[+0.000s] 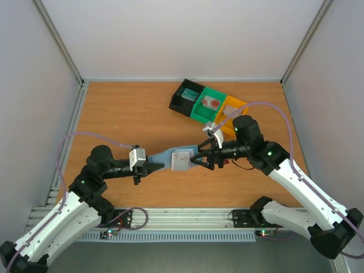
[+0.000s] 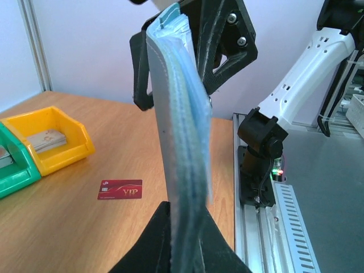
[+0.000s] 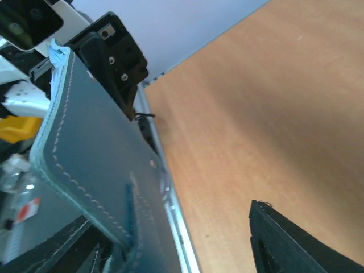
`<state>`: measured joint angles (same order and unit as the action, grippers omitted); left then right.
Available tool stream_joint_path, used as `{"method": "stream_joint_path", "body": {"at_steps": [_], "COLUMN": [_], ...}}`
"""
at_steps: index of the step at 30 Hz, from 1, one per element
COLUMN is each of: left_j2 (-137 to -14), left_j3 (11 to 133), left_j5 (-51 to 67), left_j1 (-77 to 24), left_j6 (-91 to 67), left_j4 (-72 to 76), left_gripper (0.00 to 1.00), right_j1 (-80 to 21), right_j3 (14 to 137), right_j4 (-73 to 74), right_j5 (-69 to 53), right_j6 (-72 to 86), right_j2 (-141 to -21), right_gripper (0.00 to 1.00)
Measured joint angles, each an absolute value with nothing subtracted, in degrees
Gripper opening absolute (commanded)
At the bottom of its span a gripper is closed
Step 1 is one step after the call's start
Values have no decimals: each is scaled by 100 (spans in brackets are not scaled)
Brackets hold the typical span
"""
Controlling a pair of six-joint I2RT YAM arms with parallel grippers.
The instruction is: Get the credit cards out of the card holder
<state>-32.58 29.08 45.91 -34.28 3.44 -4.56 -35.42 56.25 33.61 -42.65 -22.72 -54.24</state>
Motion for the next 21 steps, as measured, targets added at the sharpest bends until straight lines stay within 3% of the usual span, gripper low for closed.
{"method": "stream_joint_path", "body": {"at_steps": [3, 5, 11, 14, 18, 21], "left_j2": [-3142, -3135, -3148, -3162, -3186, -3190], "left_j3": [2842, 2799, 2724, 2722, 2722, 2722], "left_j5": [4591, 4589, 4569, 4532, 4475, 4471], "left_j1": [-3398, -3365, -3251, -3170, -3094, -3055], "left_j6": [298, 209, -222, -456, -604, -602], "left_j4": [-513, -519, -493, -491, -491, -493], "left_gripper": [0, 0, 0, 0, 0, 0], "right_j1": [-3616, -3715, -3979, -4130, -4224, -4250], "right_j3": [5623, 5623, 5623, 5623, 5623, 5623], "right_j4": [3310, 3260, 3140, 3111, 3076, 3061], "right_j5": [-4604, -4753, -4890, -4904, -4814, -4462], "right_j6": [-2290, -2292, -2285, -2307, -2331, -2329], "right_j2": [-5655, -5743, -5745, -5745, -5739, -5743], "right_gripper": [48, 48, 70, 73, 71, 56]}}
